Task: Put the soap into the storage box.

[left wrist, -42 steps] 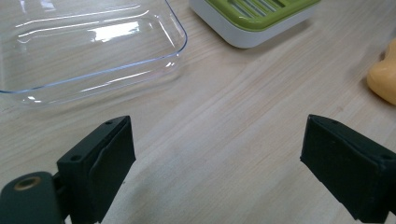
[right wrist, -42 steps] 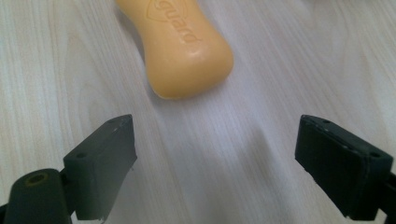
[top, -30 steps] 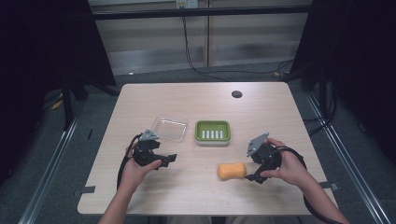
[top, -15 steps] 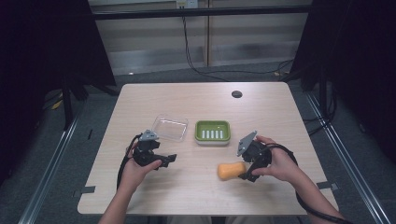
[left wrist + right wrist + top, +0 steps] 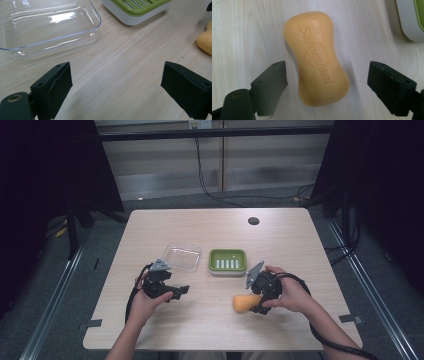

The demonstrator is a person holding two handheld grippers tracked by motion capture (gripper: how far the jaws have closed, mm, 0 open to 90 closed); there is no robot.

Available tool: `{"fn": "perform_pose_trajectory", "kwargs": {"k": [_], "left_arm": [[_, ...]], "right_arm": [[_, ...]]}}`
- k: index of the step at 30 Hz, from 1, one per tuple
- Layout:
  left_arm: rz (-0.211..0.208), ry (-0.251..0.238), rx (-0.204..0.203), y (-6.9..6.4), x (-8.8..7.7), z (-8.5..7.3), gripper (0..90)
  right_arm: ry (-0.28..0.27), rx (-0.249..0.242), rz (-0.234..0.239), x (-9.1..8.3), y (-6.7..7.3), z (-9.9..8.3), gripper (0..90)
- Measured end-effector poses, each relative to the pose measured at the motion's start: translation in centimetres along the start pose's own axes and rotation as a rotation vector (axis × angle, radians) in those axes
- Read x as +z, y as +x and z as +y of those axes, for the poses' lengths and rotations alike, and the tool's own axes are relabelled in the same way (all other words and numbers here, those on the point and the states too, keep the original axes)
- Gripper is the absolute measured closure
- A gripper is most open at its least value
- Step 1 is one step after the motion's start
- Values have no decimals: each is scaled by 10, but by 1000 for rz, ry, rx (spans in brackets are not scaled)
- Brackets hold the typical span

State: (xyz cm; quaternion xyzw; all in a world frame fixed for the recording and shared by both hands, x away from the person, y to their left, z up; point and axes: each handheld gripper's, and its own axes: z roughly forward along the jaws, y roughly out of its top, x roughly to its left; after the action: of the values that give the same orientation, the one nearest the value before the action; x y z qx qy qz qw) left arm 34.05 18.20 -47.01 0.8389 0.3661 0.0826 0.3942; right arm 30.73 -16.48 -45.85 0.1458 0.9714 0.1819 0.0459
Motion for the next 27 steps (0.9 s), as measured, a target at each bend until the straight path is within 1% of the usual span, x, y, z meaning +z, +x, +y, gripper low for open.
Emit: {"fn": "perform_pose_trajectory", "kwargs": {"k": [1, 2, 3, 9, 10, 14, 15, 16, 19, 21, 22, 23, 25, 26, 27], "left_arm": [[0, 0, 0, 0, 0, 0, 96], [0, -2, 1, 0, 0, 0, 96], [2, -1, 1, 0, 0, 0, 96], [5, -1, -3, 0, -1, 0, 96], [6, 3, 0, 0, -1, 0, 96], [7, 3, 3, 1, -1, 0, 96], [7, -1, -4, 0, -1, 0, 96], [7, -1, -4, 0, -1, 0, 96], [8, -2, -4, 0, -1, 0, 96], [5, -3, -5, 1, -1, 0, 96], [8, -9, -4, 1, -1, 0, 96], [8, -12, -7, 1, -1, 0, 96], [7, -12, -7, 1, -2, 0, 96], [-2, -12, -6, 2, -2, 0, 96], [-2, -12, -6, 2, -2, 0, 96]], "right_arm": [[8, 5, 2, 1, 1, 1, 162], [6, -12, 4, 2, 0, 2, 168], [15, -5, 5, 2, 1, 4, 169], [17, -16, 12, 4, 2, 8, 186], [19, -24, 17, 5, 1, 10, 191], [28, -21, 23, 6, 2, 11, 193], [27, -24, 25, 7, 2, 11, 196], [34, -9, 25, 7, 3, 11, 198], [33, -26, 31, 8, 2, 12, 206], [38, -22, 34, 9, 3, 13, 207], [42, -18, 39, 10, 3, 14, 225], [40, -35, 42, 11, 2, 14, 228], [45, -34, 47, 13, 3, 15, 230], [48, -42, 48, 14, 3, 16, 232], [48, -42, 48, 14, 3, 16, 232]]}}
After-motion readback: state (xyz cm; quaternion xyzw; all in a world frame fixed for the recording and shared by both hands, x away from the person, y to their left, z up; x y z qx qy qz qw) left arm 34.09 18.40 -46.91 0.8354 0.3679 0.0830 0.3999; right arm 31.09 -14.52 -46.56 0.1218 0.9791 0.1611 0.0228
